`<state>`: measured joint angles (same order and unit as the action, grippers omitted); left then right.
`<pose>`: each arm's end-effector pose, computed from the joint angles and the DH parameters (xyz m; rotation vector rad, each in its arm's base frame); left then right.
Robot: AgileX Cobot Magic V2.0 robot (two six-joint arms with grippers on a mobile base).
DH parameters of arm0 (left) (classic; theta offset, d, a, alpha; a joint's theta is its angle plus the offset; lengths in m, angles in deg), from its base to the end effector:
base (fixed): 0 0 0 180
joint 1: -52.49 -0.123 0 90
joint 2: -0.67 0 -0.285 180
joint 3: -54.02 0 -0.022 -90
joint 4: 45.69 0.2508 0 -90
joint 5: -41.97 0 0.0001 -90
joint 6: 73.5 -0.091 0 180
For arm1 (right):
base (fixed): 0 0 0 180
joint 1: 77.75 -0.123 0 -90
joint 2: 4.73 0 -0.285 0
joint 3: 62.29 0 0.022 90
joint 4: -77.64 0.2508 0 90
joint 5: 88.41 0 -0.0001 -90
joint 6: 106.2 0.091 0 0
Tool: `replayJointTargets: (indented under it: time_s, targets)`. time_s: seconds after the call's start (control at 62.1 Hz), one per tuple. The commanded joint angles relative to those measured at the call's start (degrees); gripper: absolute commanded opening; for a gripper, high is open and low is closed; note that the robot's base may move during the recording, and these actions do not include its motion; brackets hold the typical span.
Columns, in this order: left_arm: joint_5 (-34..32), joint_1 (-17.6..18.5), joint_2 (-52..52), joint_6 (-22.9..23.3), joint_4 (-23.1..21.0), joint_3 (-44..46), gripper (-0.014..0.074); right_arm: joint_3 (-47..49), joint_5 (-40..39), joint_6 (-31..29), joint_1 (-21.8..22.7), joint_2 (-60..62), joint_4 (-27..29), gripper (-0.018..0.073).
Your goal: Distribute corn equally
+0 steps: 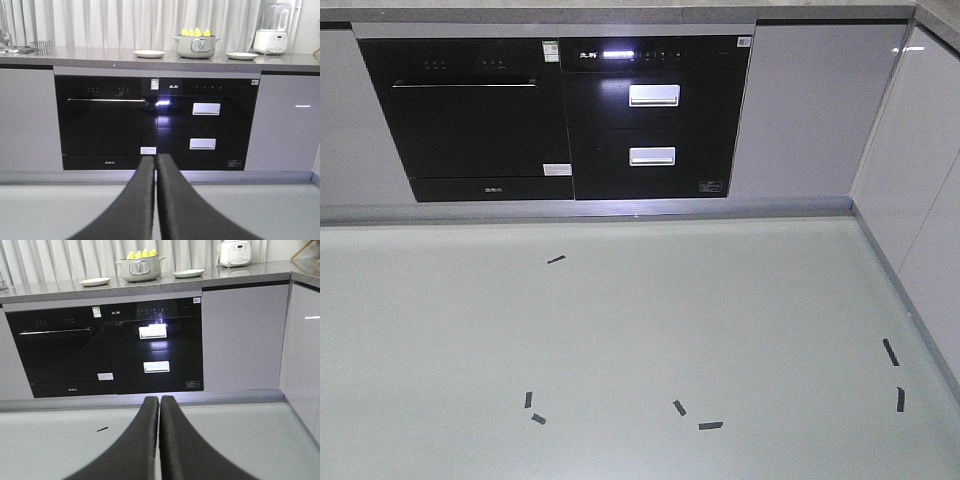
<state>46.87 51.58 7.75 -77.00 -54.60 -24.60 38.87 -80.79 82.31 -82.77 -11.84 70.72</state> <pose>0.0566 -0.0003 0.1979 -0.0763 1.5788 -0.0715 0.0565 0.0035 0.1923 -0.0357 1.6323 0.0763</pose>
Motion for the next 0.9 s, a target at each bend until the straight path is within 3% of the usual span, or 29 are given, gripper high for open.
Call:
replayJointTargets:
  time_s: [0.0, 0.886]
  targets:
    - [-3.9, 0.0, -0.8, 0.0, -0.6, 1.3, -0.0006, -1.1, -4.2, -0.3, 0.4, 0.3, -0.3, -0.0002]
    - [-3.9, 0.0, -0.8, 0.0, -0.6, 1.3, -0.0006, -1.1, -4.2, -0.3, 0.4, 0.3, -0.3, -0.0002]
